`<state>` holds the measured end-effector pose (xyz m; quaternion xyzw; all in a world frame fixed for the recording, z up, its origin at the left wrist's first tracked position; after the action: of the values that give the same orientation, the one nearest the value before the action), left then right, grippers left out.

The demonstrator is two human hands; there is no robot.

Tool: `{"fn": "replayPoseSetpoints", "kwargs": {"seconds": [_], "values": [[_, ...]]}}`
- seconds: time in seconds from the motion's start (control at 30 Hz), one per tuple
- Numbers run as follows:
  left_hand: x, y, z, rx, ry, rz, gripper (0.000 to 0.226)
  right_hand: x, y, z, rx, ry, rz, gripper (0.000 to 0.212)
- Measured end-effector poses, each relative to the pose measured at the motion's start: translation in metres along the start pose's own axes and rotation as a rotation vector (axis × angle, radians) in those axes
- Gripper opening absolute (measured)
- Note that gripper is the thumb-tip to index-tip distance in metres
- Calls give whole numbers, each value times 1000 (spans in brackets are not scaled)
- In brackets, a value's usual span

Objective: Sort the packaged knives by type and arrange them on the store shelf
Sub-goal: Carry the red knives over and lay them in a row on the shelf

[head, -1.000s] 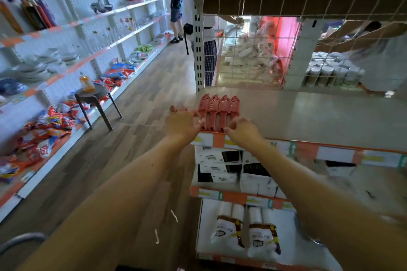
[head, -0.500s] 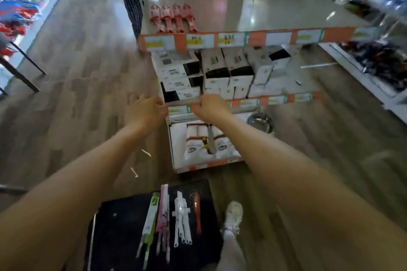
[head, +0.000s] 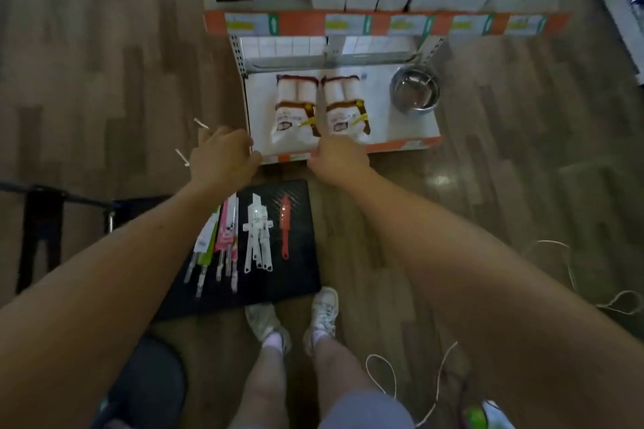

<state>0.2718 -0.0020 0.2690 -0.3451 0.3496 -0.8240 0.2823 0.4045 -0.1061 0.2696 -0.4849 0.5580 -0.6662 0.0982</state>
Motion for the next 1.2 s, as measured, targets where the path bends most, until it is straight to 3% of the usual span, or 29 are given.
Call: {"fn": "replayPoseSetpoints", "kwargs": {"seconds": [0.33,0.6,0.73,0.8,0.93,1.2], "values": [[12,121,-58,53,-155,-46,35,-25,121,7,-31,14,-187,16],[24,216,-128,-13,-189,-124,38,-36,248,-2,-69,126,-297,31],[28,270,-171,-63,-185,-174,36,-38,311,1,-77,135,-346,18],[28,296,-192,-82,-180,-204,38,-41,341,2,-71,136,-353,13],[25,342,-225,-82,-207,-242,39,-55,394,1,-56,132,-374,25],[-12,409,-276,65,-311,-177,44,-105,471,-1,-86,168,-294,24]]}}
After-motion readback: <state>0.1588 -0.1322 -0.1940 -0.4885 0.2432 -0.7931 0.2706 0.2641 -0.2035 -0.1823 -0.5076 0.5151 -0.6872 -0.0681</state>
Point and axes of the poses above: each hand's wrist, its own x-axis away from the middle knuckle, its own y-axis out of the palm, z = x × y, the point moved 3 cm from there along -x, towards the middle knuckle, and after that the axes turned 15 degrees about x, right-handed, at the moved point
